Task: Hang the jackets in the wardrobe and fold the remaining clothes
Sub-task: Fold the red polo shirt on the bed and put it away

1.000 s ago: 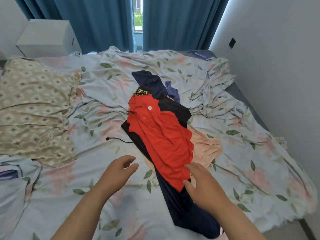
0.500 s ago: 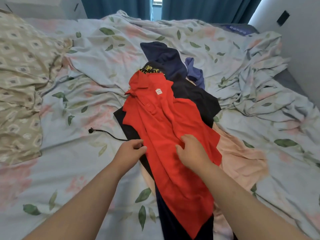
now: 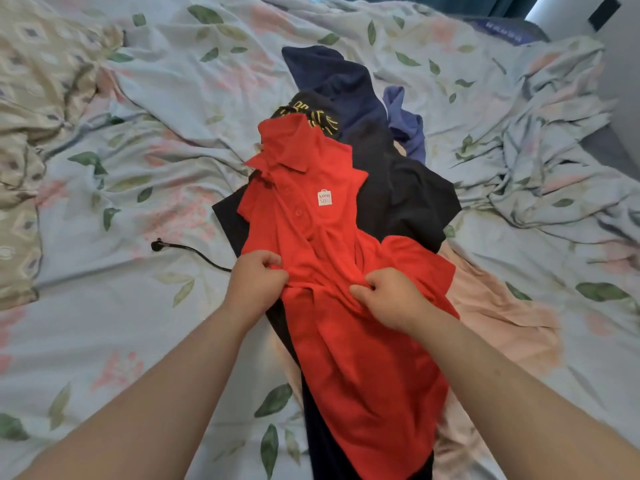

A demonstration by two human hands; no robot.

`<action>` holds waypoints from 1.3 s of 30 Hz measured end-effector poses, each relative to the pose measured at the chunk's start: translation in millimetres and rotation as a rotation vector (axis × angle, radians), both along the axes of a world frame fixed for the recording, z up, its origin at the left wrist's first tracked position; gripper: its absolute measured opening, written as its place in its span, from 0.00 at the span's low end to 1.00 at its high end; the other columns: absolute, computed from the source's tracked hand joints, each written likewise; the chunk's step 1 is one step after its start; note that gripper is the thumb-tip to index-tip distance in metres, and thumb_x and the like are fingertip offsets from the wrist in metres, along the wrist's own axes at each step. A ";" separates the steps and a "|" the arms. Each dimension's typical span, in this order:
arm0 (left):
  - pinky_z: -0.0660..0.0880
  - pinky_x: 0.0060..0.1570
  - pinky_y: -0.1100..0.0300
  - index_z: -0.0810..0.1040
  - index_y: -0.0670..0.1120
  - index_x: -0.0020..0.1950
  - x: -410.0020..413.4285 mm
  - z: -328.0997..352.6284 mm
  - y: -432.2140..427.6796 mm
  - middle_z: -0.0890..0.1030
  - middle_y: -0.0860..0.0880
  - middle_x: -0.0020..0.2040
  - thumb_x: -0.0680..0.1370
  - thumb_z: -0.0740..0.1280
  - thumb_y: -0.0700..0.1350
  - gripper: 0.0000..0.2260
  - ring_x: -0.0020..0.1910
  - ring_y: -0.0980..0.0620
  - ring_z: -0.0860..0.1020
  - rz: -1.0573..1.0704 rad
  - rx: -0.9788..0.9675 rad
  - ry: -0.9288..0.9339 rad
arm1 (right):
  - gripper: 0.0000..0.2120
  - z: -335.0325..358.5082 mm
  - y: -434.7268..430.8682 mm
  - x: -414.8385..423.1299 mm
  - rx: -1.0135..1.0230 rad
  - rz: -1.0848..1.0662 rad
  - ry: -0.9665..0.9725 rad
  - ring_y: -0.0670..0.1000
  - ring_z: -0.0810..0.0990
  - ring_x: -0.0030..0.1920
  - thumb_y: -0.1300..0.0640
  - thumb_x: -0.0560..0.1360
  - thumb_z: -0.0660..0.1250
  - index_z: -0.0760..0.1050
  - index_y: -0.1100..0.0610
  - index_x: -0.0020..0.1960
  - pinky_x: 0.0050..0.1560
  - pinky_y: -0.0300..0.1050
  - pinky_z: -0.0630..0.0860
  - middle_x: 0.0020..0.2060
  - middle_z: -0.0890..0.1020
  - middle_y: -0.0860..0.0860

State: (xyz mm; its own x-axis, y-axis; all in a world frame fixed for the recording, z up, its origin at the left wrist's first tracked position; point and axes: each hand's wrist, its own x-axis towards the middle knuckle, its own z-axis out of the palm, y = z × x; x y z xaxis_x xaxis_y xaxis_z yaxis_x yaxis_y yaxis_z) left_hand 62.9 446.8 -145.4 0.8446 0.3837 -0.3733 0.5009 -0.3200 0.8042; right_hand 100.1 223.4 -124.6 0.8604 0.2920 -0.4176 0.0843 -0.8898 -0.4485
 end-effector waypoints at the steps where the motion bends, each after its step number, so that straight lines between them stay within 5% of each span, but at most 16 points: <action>1: 0.71 0.30 0.62 0.79 0.49 0.31 -11.7 3.2 5.7 0.77 0.54 0.28 0.66 0.65 0.33 0.11 0.29 0.54 0.74 -0.070 0.016 0.036 | 0.24 1.8 -4.7 -13.8 -0.018 0.040 0.079 0.51 0.68 0.31 0.49 0.77 0.68 0.63 0.56 0.28 0.34 0.48 0.57 0.25 0.67 0.48; 6: 0.71 0.28 0.64 0.76 0.50 0.24 -80.5 11.8 27.4 0.77 0.52 0.25 0.59 0.61 0.41 0.07 0.25 0.57 0.74 -0.525 0.011 0.363 | 0.21 10.7 -26.6 -84.6 -0.088 0.244 0.579 0.47 0.68 0.27 0.45 0.73 0.68 0.67 0.56 0.29 0.29 0.42 0.64 0.24 0.69 0.48; 9: 0.76 0.31 0.61 0.79 0.50 0.27 -96.3 12.3 33.1 0.80 0.51 0.29 0.59 0.60 0.44 0.08 0.28 0.55 0.77 -0.518 -0.015 0.410 | 0.18 27.6 -32.4 -89.7 0.039 0.104 0.733 0.49 0.75 0.30 0.44 0.72 0.69 0.72 0.56 0.32 0.33 0.43 0.72 0.27 0.75 0.50; 12: 0.79 0.44 0.52 0.82 0.52 0.43 -88.2 8.6 33.0 0.81 0.48 0.42 0.67 0.67 0.45 0.07 0.40 0.51 0.80 -0.271 0.047 0.247 | 0.14 39.1 -26.1 -68.9 0.143 -0.076 0.500 0.46 0.81 0.32 0.48 0.75 0.69 0.80 0.58 0.38 0.38 0.45 0.77 0.31 0.83 0.52; 14: 0.77 0.52 0.50 0.75 0.49 0.63 -75.4 6.5 31.0 0.76 0.48 0.55 0.72 0.73 0.45 0.20 0.51 0.50 0.78 -0.090 0.015 0.197 | 0.10 39.0 -10.8 -48.1 0.136 -0.110 0.186 0.45 0.79 0.35 0.52 0.76 0.68 0.79 0.55 0.38 0.40 0.44 0.73 0.32 0.82 0.48; 16: 0.75 0.57 0.51 0.70 0.48 0.70 -64.7 4.6 26.1 0.74 0.50 0.60 0.73 0.75 0.46 0.28 0.56 0.51 0.76 -0.009 -0.113 0.193 | 0.05 36.5 15.5 -27.7 0.151 -0.106 -0.046 0.49 0.79 0.49 0.57 0.76 0.67 0.80 0.54 0.51 0.51 0.42 0.71 0.46 0.83 0.48; 19: 0.77 0.52 0.55 0.75 0.50 0.63 -54.5 5.4 16.9 0.79 0.56 0.52 0.72 0.76 0.46 0.20 0.49 0.56 0.79 -0.046 -0.144 0.130 | 0.21 25.2 50.5 9.3 0.283 -0.074 -0.191 0.54 0.72 0.67 0.65 0.76 0.62 0.71 0.59 0.69 0.62 0.29 0.60 0.65 0.76 0.55; 21: 0.78 0.47 0.54 0.77 0.51 0.55 -49.2 7.5 14.2 0.82 0.52 0.46 0.73 0.75 0.44 0.13 0.45 0.50 0.81 -0.068 -0.077 0.092 | 0.24 19.4 65.0 32.7 0.263 -0.091 -0.063 0.55 0.69 0.71 0.63 0.78 0.61 0.65 0.59 0.74 0.68 0.33 0.60 0.70 0.73 0.55; 24: 0.78 0.48 0.53 0.75 0.50 0.57 -47.9 9.2 14.2 0.81 0.50 0.48 0.74 0.72 0.41 0.14 0.47 0.46 0.81 -0.097 0.022 0.093 | 0.21 14.8 66.5 52.6 0.162 -0.074 0.124 0.57 0.76 0.64 0.55 0.77 0.66 0.70 0.59 0.68 0.65 0.48 0.72 0.63 0.78 0.54; 27: 0.76 0.54 0.48 0.71 0.48 0.64 -56.0 11.8 17.2 0.78 0.47 0.57 0.73 0.71 0.42 0.21 0.53 0.45 0.79 -0.121 0.151 0.140 | 0.02 36.3 57.0 46.6 0.220 -0.001 0.025 0.52 0.81 0.48 0.54 0.75 0.70 0.77 0.50 0.46 0.50 0.45 0.75 0.44 0.81 0.47; 28: 0.75 0.54 0.49 0.70 0.49 0.66 -60.9 14.5 18.5 0.76 0.46 0.59 0.73 0.71 0.42 0.23 0.54 0.44 0.78 -0.132 0.207 0.154 | 0.04 45.7 50.8 42.4 0.243 0.022 -0.037 0.51 0.80 0.46 0.53 0.76 0.70 0.77 0.47 0.43 0.48 0.45 0.73 0.41 0.81 0.45; 33: 0.72 0.45 0.55 0.75 0.53 0.61 -89.5 59.5 23.5 0.78 0.53 0.52 0.70 0.64 0.40 0.20 0.49 0.50 0.76 -0.287 0.301 0.076 | 0.14 127.7 2.6 7.5 0.247 0.035 -0.317 0.56 0.79 0.54 0.51 0.79 0.64 0.77 0.40 0.63 0.55 0.54 0.73 0.49 0.84 0.48; 36: 0.76 0.39 0.53 0.76 0.55 0.47 -109.4 104.8 20.5 0.78 0.56 0.41 0.68 0.61 0.45 0.11 0.40 0.51 0.78 -0.348 0.378 0.110 | 0.18 190.6 -25.7 -21.4 0.445 0.007 -0.410 0.49 0.75 0.61 0.61 0.78 0.66 0.79 0.39 0.60 0.62 0.42 0.71 0.57 0.79 0.46; 39: 0.76 0.47 0.53 0.76 0.56 0.59 -119.0 161.7 2.9 0.77 0.57 0.53 0.73 0.67 0.50 0.14 0.49 0.52 0.79 -0.269 0.437 -0.016 | 0.24 267.0 -47.3 -56.5 0.650 -0.046 -0.316 0.39 0.76 0.59 0.64 0.79 0.66 0.80 0.33 0.51 0.58 0.28 0.70 0.56 0.82 0.44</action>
State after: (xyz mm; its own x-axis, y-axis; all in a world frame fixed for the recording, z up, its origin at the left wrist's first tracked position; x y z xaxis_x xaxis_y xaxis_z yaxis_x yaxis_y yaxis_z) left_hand -56.1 449.7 16.4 0.9392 0.2695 -0.2127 0.3433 -0.7439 0.5734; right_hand 43.6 176.1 142.3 0.9288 0.3571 0.0990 0.2663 -0.4574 -0.8485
